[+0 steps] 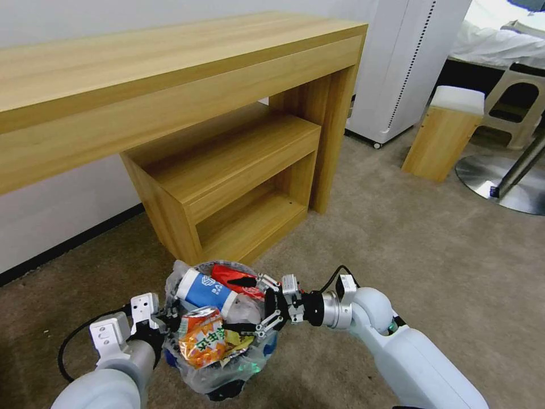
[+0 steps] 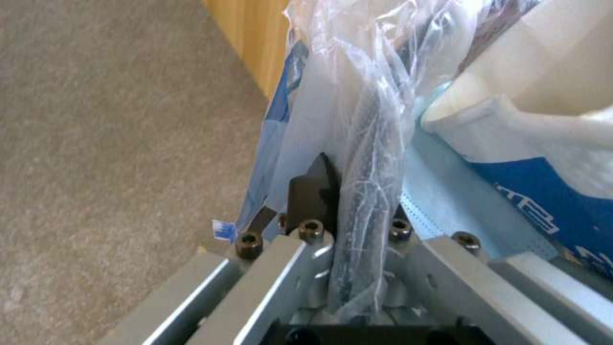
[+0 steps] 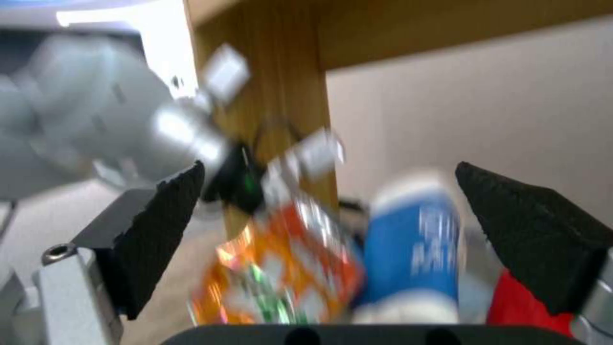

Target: Pick up the trash bin and place the garbage on the floor into it.

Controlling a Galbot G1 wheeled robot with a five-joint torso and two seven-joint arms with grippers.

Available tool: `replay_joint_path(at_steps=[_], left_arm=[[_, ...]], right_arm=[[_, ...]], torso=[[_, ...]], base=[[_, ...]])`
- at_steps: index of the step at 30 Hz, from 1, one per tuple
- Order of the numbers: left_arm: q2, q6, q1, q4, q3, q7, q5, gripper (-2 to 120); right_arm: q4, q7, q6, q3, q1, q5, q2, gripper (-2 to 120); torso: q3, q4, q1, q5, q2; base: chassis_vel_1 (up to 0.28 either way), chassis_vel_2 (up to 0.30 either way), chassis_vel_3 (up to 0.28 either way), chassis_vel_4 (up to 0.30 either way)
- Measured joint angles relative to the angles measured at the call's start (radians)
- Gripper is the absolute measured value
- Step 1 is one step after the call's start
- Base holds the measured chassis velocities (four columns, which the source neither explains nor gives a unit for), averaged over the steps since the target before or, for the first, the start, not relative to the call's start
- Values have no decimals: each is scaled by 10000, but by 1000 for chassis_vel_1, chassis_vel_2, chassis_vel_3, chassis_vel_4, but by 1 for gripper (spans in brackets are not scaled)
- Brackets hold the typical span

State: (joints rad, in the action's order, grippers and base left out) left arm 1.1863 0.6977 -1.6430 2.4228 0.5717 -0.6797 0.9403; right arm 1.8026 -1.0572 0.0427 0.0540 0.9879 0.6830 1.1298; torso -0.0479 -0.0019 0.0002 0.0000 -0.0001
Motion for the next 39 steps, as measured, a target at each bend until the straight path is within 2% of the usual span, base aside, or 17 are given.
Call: replay_joint_path(at_steps=[5,8,9,10,11,13,16,17,19,25,27,35,39], left_arm=[[52,5,164,-270,209,-135,444,1],[208,25,373,-592,442,-264,939,1],[208,25,373,-592,442,-264,939,1],[258,29,418,-683,495,-294,1071,1],[374,35,515,-885,596,-333,1362,1],[409,36,540,-939,621,-342,1435,1],[627,37,690,-1331,706,-359,1763,1],[627,37,690,-1331,706,-359,1763,1],[757,38,794,-1672,719,-364,1888,1],[995,27,949,-2383,786,-293,2106,1],[1096,-5,934,-2612,787,-85,2008,1],[1234,-96,824,-2479,829,672,1827,1],[1309,-102,804,-2514,802,717,1744,1]], right_arm=[[378,193,-288,338,105,748,-34,100],[866,1206,-548,798,325,1154,-208,100],[866,1206,-548,798,325,1154,-208,100],[1001,1659,-625,915,397,1158,-254,100],[1288,2756,-776,1165,591,1137,-337,100],[1372,3097,-813,1240,660,1117,-355,100],[1760,4780,-951,1663,977,975,-382,100],[1760,4780,-951,1663,977,975,-382,100],[1982,5757,-994,2085,1167,906,-382,100],[2186,5917,-1050,2709,1506,506,-367,100],[2251,5776,-1086,2747,1650,362,-241,100],[2272,5494,-1121,2725,1755,235,-105,100],[2261,5430,-1129,2685,1770,208,-96,100]], torso=[[1,0,0,0,0],[0,-1,0,0,0],[0,-1,0,0,0],[0,-1,0,1,0],[1,0,0,0,0],[0,-1,0,-1,1],[1,-2,0,0,1],[1,-2,0,0,1],[1,-1,0,1,0],[0,-2,0,0,0],[1,0,0,0,0],[1,-1,0,0,1],[1,-1,0,0,1]], base=[[0,0,0,0],[0,0,0,0],[0,0,0,0],[0,0,0,0],[0,0,0,0],[0,0,0,0],[0,0,0,0],[0,0,0,0],[0,0,0,0],[0,0,0,0],[0,0,0,0],[0,0,0,0],[0,0,0,0]])
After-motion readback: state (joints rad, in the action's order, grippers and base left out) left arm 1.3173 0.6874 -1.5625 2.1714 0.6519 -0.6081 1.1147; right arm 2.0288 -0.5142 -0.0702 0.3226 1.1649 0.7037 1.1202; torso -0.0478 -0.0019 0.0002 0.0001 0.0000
